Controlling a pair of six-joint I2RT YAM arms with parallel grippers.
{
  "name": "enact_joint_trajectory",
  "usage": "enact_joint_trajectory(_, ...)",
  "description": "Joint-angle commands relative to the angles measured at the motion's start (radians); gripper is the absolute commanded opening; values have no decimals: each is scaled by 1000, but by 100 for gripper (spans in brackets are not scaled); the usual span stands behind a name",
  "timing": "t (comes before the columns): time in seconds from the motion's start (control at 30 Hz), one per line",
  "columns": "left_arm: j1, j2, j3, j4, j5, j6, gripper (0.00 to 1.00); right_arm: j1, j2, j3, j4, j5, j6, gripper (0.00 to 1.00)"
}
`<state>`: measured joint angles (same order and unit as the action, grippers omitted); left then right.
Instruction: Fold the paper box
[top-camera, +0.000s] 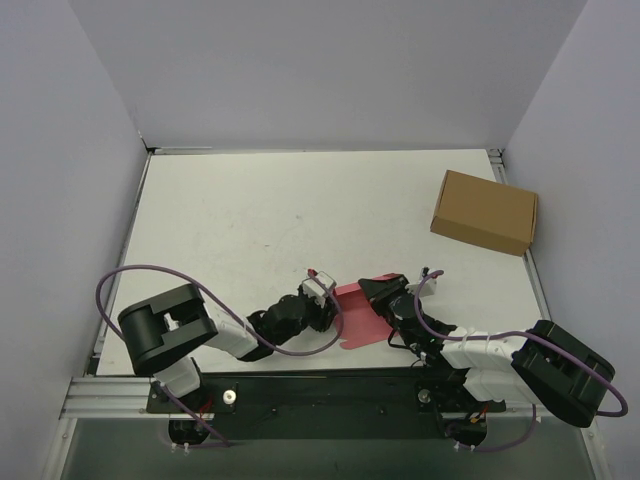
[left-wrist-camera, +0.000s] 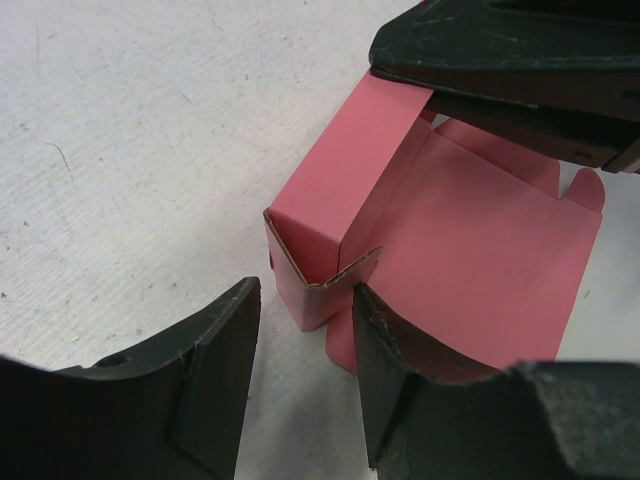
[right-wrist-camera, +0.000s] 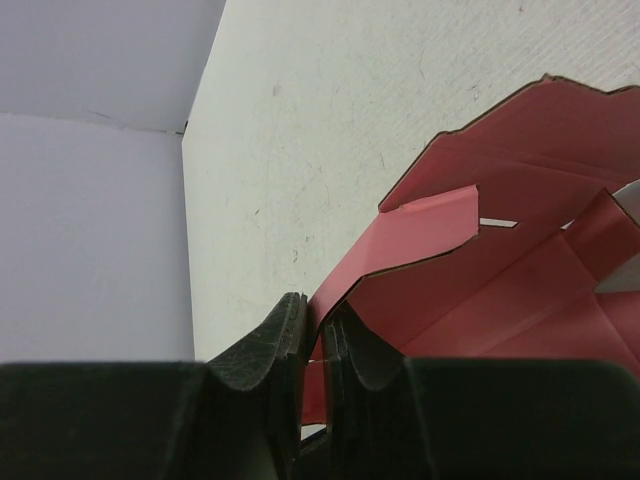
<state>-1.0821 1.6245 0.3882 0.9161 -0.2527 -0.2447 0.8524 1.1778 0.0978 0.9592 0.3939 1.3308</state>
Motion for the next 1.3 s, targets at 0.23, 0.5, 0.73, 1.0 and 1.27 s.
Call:
enact_joint_trajectory(0.23, -61, 95, 52, 204, -233, 67, 49, 11, 26, -17, -68, 34, -51, 0)
enact_joint_trajectory(0.5, -73, 143, 86, 236, -344, 74, 47, 14, 31, -17, -66, 34, -50, 0)
enact_joint_trajectory(0.73, -75, 186, 90, 314, -422, 108, 44, 14, 29, -12, -88, 26, -30, 0)
enact_joint_trajectory(1.0, -87, 239, 80, 471, -393, 203, 46, 17, -6, 20, -238, 36, 24, 0)
enact_joint_trajectory(1.27, -87, 273, 98, 507, -381, 228, 46, 17, -6, 25, -267, 40, 39, 0)
